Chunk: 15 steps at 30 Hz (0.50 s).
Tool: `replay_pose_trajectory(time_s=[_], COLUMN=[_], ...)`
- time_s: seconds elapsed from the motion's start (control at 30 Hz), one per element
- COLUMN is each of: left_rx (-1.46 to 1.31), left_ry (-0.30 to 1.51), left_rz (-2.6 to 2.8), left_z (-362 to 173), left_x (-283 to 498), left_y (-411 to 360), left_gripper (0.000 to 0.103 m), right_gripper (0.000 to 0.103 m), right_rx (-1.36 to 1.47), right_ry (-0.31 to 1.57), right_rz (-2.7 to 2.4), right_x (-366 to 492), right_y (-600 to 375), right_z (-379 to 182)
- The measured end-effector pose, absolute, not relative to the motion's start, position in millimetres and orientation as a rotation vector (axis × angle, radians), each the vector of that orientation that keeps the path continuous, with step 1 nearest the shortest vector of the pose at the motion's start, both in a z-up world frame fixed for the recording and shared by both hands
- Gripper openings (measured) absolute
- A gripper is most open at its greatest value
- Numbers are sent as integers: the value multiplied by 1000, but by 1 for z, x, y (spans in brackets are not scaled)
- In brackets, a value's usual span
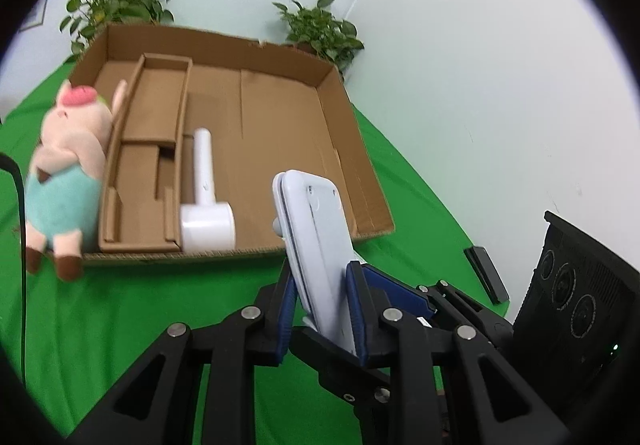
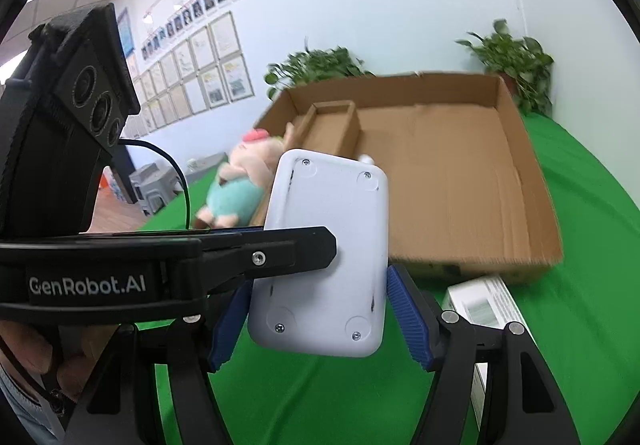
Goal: Organize objects
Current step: 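Carry the white device into the tray next to the hair dryer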
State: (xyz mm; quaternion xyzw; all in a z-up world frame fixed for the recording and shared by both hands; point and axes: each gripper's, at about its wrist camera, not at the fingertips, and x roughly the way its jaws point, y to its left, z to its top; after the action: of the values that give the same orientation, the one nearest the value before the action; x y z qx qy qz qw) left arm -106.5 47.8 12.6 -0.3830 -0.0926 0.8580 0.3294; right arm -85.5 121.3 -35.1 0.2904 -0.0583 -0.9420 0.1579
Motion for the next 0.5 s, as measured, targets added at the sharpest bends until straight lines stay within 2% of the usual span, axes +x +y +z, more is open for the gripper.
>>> replay_pose_trajectory(time_s=[0.5], left_rx=[-923], left_ry=[-107], left_rz=[2305], left_z=[70], left_x=[-167], left_y=[59], left_gripper=[23], right_gripper=[65], right_rx=[730], right_ry=[-195], right_rz=[-2690], right_x=[-153], right_y=[118], right_z=[26])
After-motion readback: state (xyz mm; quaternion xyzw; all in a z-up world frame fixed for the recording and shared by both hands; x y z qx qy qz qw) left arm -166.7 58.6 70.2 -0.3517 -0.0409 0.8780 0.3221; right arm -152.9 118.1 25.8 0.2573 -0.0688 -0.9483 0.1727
